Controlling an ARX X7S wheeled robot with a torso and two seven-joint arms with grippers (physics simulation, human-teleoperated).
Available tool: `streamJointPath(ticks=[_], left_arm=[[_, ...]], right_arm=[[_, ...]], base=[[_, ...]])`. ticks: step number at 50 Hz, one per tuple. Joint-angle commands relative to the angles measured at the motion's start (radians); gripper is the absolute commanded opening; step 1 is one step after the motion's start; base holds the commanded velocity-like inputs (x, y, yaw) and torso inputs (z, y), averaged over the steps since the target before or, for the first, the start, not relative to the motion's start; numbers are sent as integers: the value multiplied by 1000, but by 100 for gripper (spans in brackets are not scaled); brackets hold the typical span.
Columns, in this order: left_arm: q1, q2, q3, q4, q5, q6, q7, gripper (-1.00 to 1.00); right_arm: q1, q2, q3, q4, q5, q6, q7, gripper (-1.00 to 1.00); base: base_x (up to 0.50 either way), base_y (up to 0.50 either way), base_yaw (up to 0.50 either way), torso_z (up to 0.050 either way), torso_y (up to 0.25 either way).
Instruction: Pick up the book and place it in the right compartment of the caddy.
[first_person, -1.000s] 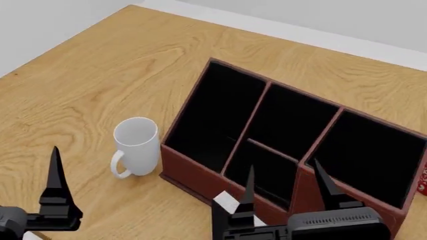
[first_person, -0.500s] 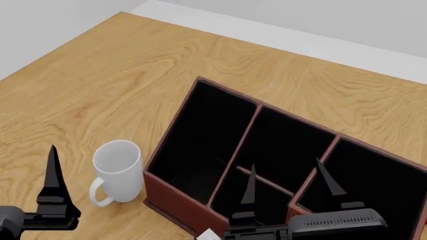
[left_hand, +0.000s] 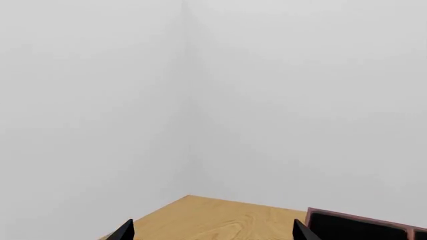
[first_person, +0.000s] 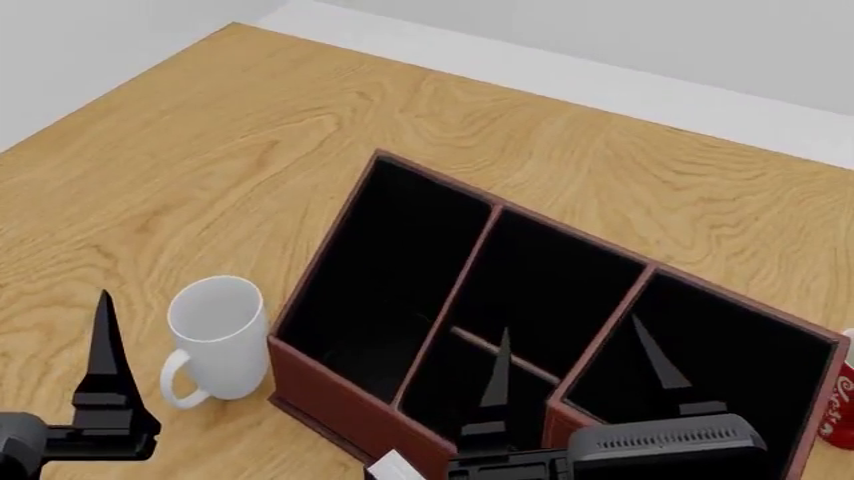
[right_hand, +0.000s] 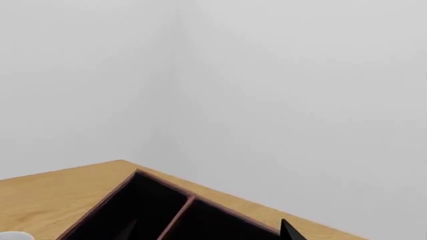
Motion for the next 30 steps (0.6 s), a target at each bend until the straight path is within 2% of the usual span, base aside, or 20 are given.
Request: streamJointPath(ticks=[1, 6, 9, 13, 18, 30], left_arm=[[0, -5, 4, -3, -4, 5, -5, 100], [-1, -9, -1, 6, -11, -1, -10, 100], [-1, -12, -6, 9, -17, -3, -12, 100], [1, -19, -23, 18, -29, -7, -18, 100], [3, -24, -42, 32, -47, -15, -25, 100], [2, -32, -54, 34, -65, -12, -28, 100]], right_arm=[[-2, 5, -4, -4, -1, -5, 11, 100], [-3, 8, -15, -26, -2, 16, 11, 100], [8, 15, -40, -79, -19, 103, 13, 100], [28, 26, -80, -191, -87, 256, 38, 100], [93, 34, -111, -305, -81, 452, 6, 100], [347, 42, -216, -513, -58, 971, -107, 100]], base=[[0, 0, 0, 0, 0], [0, 0, 0, 0, 0], [0, 0, 0, 0, 0], [0, 0, 0, 0, 0], [0, 0, 0, 0, 0], [0, 0, 0, 0, 0]])
